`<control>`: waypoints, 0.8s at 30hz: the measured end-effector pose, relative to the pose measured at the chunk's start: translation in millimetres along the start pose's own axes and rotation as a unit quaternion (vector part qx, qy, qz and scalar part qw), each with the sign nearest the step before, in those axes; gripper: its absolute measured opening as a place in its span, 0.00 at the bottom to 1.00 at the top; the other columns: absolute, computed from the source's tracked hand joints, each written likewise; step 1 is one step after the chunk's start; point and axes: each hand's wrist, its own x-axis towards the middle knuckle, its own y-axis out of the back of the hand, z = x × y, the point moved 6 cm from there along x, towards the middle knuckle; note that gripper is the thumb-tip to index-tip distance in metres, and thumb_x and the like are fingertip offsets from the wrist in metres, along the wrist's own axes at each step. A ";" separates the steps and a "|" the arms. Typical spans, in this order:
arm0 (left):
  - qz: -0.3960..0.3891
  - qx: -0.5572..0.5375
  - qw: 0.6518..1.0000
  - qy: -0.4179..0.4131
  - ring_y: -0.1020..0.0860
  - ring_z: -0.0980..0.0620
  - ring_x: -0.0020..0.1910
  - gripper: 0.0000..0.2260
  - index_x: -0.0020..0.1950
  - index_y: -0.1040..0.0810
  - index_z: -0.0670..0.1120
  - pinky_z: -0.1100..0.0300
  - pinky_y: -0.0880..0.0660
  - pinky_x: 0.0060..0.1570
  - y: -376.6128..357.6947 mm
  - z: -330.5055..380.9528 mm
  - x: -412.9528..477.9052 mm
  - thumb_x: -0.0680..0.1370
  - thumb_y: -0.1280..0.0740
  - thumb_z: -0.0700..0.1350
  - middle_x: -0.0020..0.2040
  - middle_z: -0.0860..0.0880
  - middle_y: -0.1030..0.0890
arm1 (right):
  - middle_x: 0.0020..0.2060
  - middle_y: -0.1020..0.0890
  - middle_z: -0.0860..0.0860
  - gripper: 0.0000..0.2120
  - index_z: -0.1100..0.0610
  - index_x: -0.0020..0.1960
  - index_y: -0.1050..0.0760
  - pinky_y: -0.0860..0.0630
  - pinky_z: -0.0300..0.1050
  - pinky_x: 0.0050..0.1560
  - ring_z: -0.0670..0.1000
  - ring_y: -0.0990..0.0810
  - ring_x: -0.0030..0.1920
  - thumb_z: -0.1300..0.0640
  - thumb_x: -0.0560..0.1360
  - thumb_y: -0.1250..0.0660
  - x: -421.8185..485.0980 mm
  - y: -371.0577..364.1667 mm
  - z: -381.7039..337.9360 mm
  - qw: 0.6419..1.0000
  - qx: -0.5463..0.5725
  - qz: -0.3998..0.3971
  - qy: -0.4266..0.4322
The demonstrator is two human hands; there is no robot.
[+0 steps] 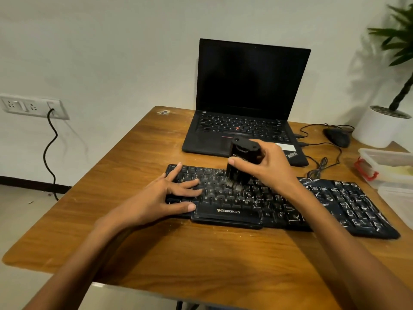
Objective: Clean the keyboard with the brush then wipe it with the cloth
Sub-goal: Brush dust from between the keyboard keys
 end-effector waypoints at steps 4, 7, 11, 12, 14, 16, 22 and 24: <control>0.024 0.034 0.999 0.007 0.62 0.69 0.70 0.22 0.59 0.33 0.66 0.58 0.57 0.71 7.1 10.2 7.8 0.66 0.38 0.64 0.65 0.68 0.38 | 0.45 0.18 0.53 0.17 0.57 0.50 0.23 0.22 0.44 0.50 0.48 0.19 0.48 0.48 0.66 0.27 -4.7 -24.3 -15.1 0.994 0.058 -0.093 0.024; 0.014 0.028 0.999 0.012 0.61 0.68 0.70 0.25 0.61 0.36 0.66 0.55 0.57 0.72 4.1 4.9 11.3 0.66 0.38 0.66 0.66 0.69 0.40 | 0.45 0.17 0.51 0.14 0.55 0.49 0.23 0.21 0.45 0.49 0.48 0.19 0.47 0.50 0.67 0.29 -10.2 -34.8 -16.9 0.989 0.062 -0.127 0.031; 0.013 0.000 1.000 0.013 0.61 0.72 0.69 0.26 0.61 0.34 0.67 0.56 0.60 0.71 1.1 -6.3 8.1 0.65 0.39 0.70 0.62 0.76 0.40 | 0.39 0.18 0.43 0.12 0.51 0.45 0.24 0.24 0.35 0.41 0.42 0.20 0.41 0.48 0.66 0.26 -12.4 0.7 -2.3 0.988 0.006 -0.151 -0.025; 0.014 -0.003 1.000 0.014 0.61 0.72 0.69 0.26 0.61 0.34 0.67 0.57 0.60 0.71 0.9 -6.3 8.0 0.64 0.39 0.70 0.61 0.76 0.40 | 0.39 0.18 0.46 0.13 0.53 0.46 0.23 0.24 0.39 0.42 0.43 0.19 0.41 0.48 0.66 0.26 -10.6 9.5 0.7 0.987 -0.021 -0.159 -0.033; 0.017 -0.009 1.000 0.015 0.61 0.72 0.69 0.27 0.61 0.33 0.67 0.57 0.60 0.71 0.5 -5.0 8.3 0.63 0.40 0.71 0.61 0.77 0.39 | 0.40 0.18 0.49 0.14 0.54 0.46 0.23 0.22 0.46 0.45 0.45 0.19 0.41 0.47 0.65 0.28 -4.3 14.5 -3.9 0.983 -0.066 -0.171 -0.027; 0.019 -0.011 1.000 0.014 0.61 0.73 0.68 0.27 0.61 0.33 0.67 0.57 0.60 0.71 1.1 -4.6 7.9 0.63 0.40 0.71 0.60 0.78 0.39 | 0.41 0.18 0.48 0.12 0.53 0.46 0.22 0.23 0.44 0.45 0.45 0.20 0.42 0.47 0.66 0.28 3.0 1.0 -19.7 0.984 -0.039 -0.175 0.002; 0.017 -0.003 1.000 0.015 0.62 0.74 0.67 0.25 0.60 0.34 0.70 0.57 0.60 0.70 0.7 -6.2 8.1 0.63 0.40 0.71 0.58 0.81 0.41 | 0.41 0.19 0.46 0.09 0.48 0.47 0.24 0.24 0.38 0.48 0.44 0.20 0.44 0.57 0.69 0.28 -2.2 -26.1 -16.5 0.985 0.007 -0.172 0.008; 0.014 -0.006 1.000 0.017 0.62 0.74 0.67 0.24 0.60 0.34 0.69 0.57 0.60 0.70 0.2 -6.2 8.7 0.65 0.39 0.69 0.60 0.79 0.40 | 0.41 0.19 0.48 0.10 0.50 0.47 0.24 0.23 0.40 0.48 0.45 0.20 0.44 0.54 0.67 0.28 -6.8 -1.6 -1.0 0.986 -0.010 -0.163 -0.038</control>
